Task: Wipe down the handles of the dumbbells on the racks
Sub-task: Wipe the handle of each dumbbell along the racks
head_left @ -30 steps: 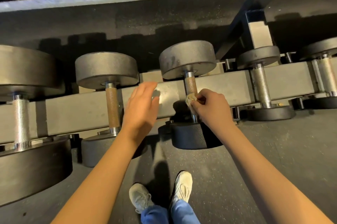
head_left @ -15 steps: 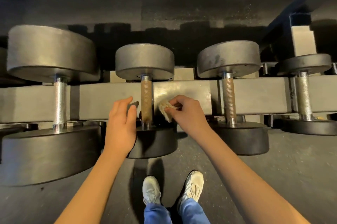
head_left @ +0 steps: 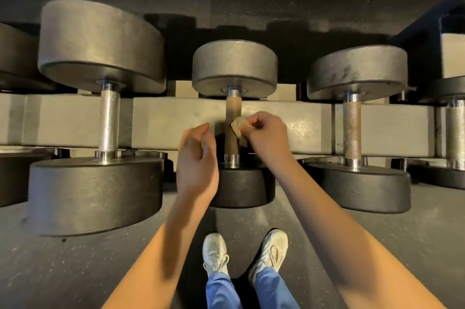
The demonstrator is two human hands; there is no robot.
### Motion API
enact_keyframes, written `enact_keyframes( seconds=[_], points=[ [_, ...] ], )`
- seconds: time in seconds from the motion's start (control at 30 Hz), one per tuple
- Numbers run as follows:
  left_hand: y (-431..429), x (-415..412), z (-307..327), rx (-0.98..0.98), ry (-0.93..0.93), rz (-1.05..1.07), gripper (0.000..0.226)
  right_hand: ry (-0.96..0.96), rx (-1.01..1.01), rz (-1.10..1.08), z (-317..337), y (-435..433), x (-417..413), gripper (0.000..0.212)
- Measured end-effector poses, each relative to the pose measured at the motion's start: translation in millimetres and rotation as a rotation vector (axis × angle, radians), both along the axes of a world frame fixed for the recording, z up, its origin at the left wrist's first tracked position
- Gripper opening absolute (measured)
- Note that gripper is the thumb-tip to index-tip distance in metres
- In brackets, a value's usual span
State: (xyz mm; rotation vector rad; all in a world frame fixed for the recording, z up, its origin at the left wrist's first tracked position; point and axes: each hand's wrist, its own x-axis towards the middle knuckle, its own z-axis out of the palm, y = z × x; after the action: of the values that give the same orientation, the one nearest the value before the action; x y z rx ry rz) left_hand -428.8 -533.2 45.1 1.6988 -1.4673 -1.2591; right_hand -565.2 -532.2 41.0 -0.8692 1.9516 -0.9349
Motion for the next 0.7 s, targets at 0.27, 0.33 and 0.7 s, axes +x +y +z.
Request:
enact_keyframes(
  seconds=[0.27,0.33,0.7],
  points=[
    [0.9,3.6,-0.3,-0.077,-0.103,-0.071,0.035,0.185,-0.144,-0.063,-7.3,-33.6,-2.3,0.012],
    [1.4,3.5,-1.3,-0.077,-0.092,-0.063,0.035,0.149,-0.159,-0.133,-7.8,-40.1,0.4,0.015],
    [1.8,1.0,0.7,-0.065,-0.073,-0.046,0.034,0.167,-0.040,0.044,-0.3,-4.2,5.5,0.008]
  ],
)
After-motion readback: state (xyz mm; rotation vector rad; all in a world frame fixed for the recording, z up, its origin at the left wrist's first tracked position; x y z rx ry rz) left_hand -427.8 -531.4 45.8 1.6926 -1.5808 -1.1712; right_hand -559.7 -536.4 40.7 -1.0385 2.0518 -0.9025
